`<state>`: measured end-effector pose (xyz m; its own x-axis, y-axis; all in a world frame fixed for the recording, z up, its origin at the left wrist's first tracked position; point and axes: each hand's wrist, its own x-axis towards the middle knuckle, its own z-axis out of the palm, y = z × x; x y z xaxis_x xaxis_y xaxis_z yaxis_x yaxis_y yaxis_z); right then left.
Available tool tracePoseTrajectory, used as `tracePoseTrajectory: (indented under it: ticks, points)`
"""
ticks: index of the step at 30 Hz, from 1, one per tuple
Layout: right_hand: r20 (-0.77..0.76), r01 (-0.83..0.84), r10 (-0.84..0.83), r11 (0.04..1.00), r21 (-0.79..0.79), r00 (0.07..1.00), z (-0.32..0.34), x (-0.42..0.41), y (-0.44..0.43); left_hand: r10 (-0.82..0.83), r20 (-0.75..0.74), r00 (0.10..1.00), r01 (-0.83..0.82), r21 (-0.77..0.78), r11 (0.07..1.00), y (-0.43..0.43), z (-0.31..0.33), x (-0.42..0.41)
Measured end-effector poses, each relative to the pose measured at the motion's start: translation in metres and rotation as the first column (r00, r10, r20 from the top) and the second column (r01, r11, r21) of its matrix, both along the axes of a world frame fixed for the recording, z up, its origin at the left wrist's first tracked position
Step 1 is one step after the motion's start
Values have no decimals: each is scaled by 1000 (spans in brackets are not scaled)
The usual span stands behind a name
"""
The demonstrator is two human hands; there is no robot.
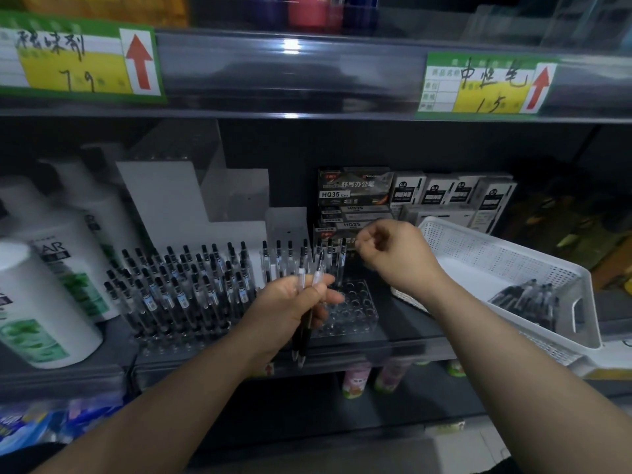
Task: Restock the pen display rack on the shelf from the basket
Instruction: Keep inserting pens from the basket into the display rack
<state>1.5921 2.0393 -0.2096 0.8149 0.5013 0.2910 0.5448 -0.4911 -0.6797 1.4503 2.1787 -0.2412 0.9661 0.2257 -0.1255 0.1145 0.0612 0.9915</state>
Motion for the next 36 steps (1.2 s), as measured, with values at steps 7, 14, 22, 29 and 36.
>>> tracePoseTrajectory:
  ticks: [7, 14, 22, 29, 36]
  points:
    - [-373, -317, 338, 941, 119, 864, 10, -16, -4, -31, 26, 999, 32, -14, 999, -13, -3, 8]
    - [-382, -168, 233, 966, 195, 894, 21, -7, -20, 18, -26, 1000, -16, 45, 999, -14, -4, 13]
    - [-229, 97, -37, 962, 256, 973, 18, 12, -27, 137, -5, 991, -135, 137, 981, -2, -6, 14]
    - [-9, 58, -57, 996, 73, 998, 2, 16, -16, 81, -3, 997, -81, -11, 997, -1, -3, 16]
    - [149, -3, 27, 987, -160, 988, -10, 15, -2, 86, 6, 996, -86, 132, 988, -2, -3, 11]
